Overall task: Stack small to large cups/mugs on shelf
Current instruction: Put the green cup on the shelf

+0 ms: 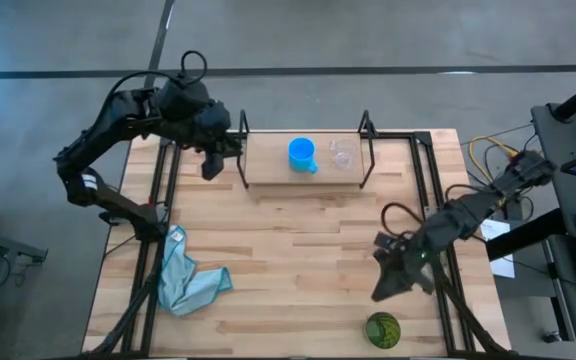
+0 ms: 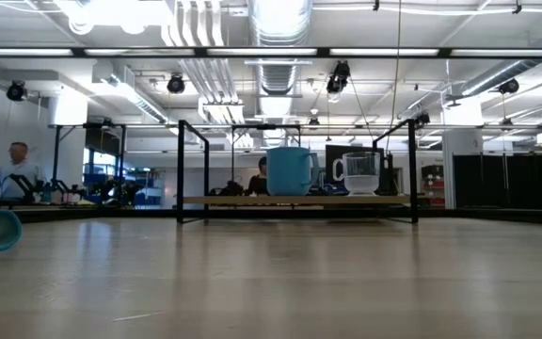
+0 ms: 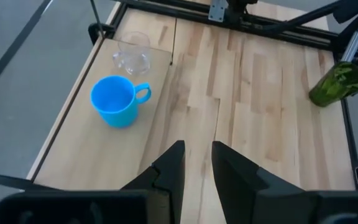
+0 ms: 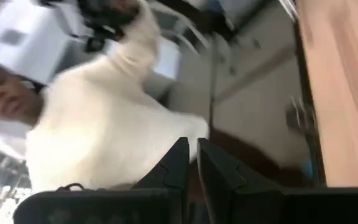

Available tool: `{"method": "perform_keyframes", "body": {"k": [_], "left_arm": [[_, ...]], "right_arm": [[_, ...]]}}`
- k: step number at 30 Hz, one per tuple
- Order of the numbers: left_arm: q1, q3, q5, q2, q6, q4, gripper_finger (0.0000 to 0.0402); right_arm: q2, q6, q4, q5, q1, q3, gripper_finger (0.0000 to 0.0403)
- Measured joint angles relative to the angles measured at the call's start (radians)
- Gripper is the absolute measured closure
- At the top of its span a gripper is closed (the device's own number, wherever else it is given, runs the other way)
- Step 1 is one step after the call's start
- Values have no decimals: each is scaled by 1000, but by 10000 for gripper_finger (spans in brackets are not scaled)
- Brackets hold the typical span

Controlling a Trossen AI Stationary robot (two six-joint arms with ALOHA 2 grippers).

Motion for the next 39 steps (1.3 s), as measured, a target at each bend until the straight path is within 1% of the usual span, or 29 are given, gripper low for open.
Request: {"method": "perform_keyframes", "body": {"k": [3, 6, 10, 16, 18, 20, 23, 27, 30, 34, 39], "left_arm": [[-1, 0, 0, -2, 0, -32, 336], [-2, -1, 0, -3, -1, -75, 336], [-3, -3, 0, -2, -2, -122, 336], [-3, -5, 0, -2, -2, -133, 336], [-3, -5, 0, -2, -2, -140, 336], [-3, -6, 0, -2, -2, -154, 336], [-3, -6, 0, -7, 0, -166, 336], [-3, -6, 0, -9, 1, -176, 336], [-3, -6, 0, -8, 5, -176, 336], [-3, -6, 0, -7, 11, -175, 336], [-3, -6, -29, -7, 53, -175, 336]], "right_arm": [[75, 138, -131, -8, 28, 89, 374], [157, 190, -205, -81, 44, 176, 374], [268, 157, -275, -160, 45, 295, 374], [435, -8, -276, -193, 48, 457, 374], [490, -8, -277, -198, 49, 500, 374], [552, 43, -298, -221, 48, 543, 373], [642, 90, -324, -287, 47, 604, 370], [753, 88, -321, -413, 48, 674, 357], [825, 88, -323, -479, 49, 721, 344], [902, 77, -320, -509, 47, 792, 326], [959, -6, -311, -521, 49, 858, 319]]}}
